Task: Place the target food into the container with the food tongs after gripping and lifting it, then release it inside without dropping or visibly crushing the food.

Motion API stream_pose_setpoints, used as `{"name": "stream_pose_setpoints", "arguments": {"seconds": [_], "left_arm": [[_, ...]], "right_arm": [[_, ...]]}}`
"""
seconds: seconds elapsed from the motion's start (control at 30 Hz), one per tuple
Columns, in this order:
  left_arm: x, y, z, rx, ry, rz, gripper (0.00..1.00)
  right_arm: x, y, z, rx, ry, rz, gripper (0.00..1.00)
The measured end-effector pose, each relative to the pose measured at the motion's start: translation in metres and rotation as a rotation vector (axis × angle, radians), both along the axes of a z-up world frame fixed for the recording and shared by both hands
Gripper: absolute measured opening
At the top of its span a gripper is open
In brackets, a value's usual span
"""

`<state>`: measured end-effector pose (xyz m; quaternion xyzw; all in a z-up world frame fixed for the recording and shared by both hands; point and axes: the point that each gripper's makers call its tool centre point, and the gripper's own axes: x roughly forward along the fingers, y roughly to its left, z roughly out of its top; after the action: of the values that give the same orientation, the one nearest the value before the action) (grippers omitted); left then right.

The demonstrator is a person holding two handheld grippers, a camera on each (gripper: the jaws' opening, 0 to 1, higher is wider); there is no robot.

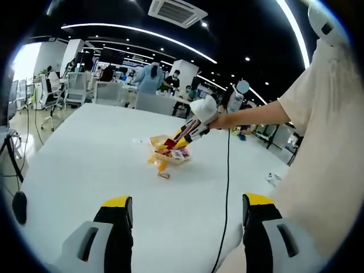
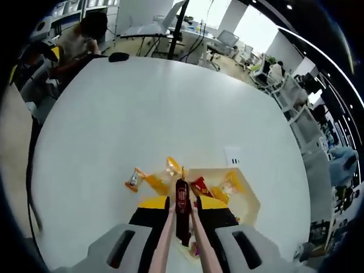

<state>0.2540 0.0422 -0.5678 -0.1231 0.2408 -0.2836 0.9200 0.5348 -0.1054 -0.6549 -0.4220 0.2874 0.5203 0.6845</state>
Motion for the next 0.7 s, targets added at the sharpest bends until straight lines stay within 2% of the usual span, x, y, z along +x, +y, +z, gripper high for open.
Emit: {"name": "stream_pose_setpoints", "arguments": {"seconds": [0.7], "left_arm": [[0.004,0.0,0.0,0.0,-0.001,-0.003,0.79]], "right_arm": [[0.043,-0.025,0.019,-0.028,-0.069,-0.043,0.18]]}}
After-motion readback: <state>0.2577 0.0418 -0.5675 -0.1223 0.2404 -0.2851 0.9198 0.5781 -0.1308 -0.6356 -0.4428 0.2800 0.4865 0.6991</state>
